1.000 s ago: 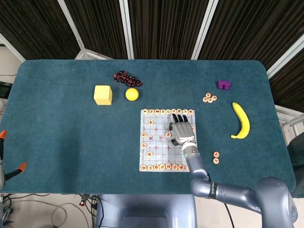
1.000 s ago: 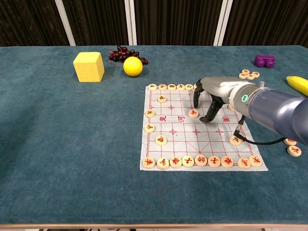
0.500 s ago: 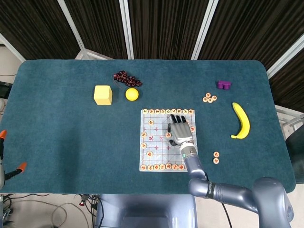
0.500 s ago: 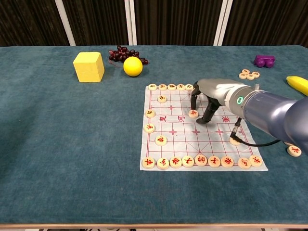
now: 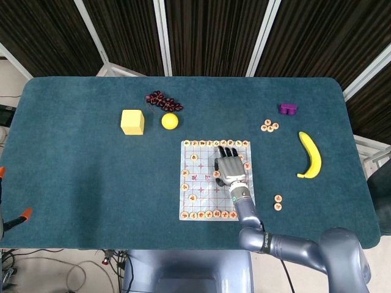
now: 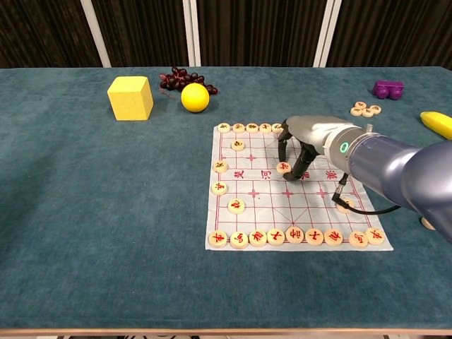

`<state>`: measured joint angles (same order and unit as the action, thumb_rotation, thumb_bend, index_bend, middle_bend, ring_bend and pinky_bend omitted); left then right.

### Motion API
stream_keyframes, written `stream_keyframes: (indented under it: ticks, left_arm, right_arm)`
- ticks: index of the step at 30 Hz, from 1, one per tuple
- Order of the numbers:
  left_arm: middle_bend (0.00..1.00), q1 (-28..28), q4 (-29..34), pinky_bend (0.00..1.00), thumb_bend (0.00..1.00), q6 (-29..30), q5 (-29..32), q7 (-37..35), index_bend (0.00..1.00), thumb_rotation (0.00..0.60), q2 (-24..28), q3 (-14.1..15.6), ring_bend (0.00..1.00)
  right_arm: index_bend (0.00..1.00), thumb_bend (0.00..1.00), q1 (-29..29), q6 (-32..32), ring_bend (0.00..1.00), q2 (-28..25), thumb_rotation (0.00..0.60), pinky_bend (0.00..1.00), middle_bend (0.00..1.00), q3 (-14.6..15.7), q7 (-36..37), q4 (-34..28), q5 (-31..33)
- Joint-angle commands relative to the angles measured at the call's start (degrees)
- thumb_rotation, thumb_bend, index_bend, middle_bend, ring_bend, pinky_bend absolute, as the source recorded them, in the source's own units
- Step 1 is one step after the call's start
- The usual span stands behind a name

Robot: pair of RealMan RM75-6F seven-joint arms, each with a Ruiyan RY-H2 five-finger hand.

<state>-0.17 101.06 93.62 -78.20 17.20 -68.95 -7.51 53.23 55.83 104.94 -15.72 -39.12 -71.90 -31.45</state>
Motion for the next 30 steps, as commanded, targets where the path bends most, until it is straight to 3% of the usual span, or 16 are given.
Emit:
stream_keyframes:
  ticks: [1,14,30]
  left_arm:
    - [0.0,0.0,0.0,0.07,0.03,0.0,0.0,0.0,0.05,0.6,0.0,0.0,0.0]
    - [0.0,-0.1,-0.1,0.07,0.03,-0.1,0.3,0.0,0.05,0.6,-0.1,0.0,0.0]
    - [0.0,0.0,0.0,0.07,0.03,0.4,0.1,0.4,0.05,0.6,-0.1,0.1,0.0]
  right_arm:
    - [0.51,0.37,0.0,-0.2,0.0,0.1,0.6,0.04,0.0,0.1,-0.1,0.1,0.2]
    - [0.54,0.37,0.7,-0.2,0.0,-0.4,0.6,0.04,0.0,-1.7,0.4,-0.8,0.1]
    - [0.54,0.37,2.5,-0.8,0.0,-2.6,0.6,0.04,0.0,-3.3,-2.3,-0.2,5.2]
